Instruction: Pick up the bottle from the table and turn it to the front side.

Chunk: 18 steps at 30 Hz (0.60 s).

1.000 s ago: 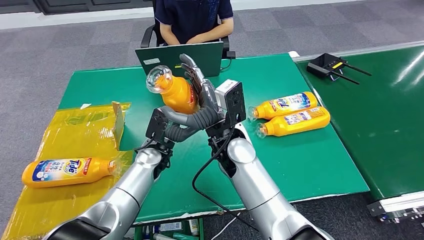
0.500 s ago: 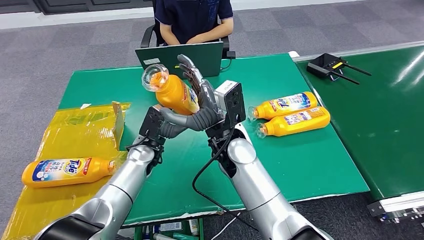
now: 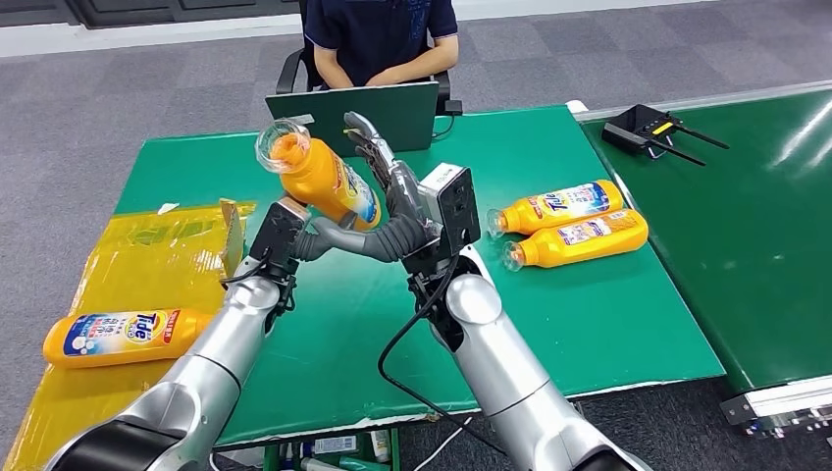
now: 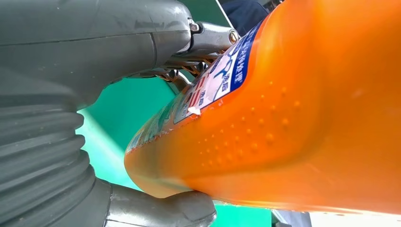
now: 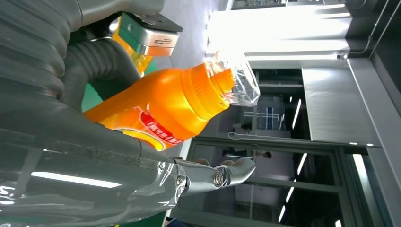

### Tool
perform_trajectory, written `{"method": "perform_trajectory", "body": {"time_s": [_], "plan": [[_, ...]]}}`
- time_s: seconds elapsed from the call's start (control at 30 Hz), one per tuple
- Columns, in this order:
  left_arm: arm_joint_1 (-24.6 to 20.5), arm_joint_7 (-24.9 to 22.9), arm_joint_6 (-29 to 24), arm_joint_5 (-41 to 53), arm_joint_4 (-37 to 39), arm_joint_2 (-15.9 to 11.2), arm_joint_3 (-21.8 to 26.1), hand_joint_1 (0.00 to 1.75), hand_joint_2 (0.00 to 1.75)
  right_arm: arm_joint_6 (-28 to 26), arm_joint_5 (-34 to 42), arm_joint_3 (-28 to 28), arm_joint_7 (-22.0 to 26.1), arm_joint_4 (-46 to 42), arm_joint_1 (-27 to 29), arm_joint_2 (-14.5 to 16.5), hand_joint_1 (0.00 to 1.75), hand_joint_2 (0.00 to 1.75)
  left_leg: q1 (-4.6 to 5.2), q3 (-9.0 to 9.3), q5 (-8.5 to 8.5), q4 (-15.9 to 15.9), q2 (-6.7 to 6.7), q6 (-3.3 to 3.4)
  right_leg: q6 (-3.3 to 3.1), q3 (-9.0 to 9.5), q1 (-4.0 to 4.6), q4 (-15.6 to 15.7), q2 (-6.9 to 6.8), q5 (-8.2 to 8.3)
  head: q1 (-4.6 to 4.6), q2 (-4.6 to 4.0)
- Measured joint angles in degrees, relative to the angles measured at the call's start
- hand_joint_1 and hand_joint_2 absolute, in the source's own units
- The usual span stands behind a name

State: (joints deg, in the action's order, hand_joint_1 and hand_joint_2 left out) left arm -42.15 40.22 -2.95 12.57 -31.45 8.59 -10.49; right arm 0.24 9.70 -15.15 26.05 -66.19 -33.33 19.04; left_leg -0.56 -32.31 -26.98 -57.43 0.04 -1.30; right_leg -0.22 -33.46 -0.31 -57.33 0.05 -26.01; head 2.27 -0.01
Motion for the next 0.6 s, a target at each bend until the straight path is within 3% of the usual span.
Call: {"method": "perform_trajectory", "body": {"time_s": [0.6], "plan": [[0.75,0.0,-2.03,4.74,-3.31,-4.15,3.23,1.75,1.75,1.46,-2.46,0.0,1.82,-0.08,2.6,-1.82,0.0,1.75,-0.01,0.0,0.0,0.0,0.01,0.0,0.0,-0.01,0.01,-0.01,0.01,0.0,0.0,0.0]]}}
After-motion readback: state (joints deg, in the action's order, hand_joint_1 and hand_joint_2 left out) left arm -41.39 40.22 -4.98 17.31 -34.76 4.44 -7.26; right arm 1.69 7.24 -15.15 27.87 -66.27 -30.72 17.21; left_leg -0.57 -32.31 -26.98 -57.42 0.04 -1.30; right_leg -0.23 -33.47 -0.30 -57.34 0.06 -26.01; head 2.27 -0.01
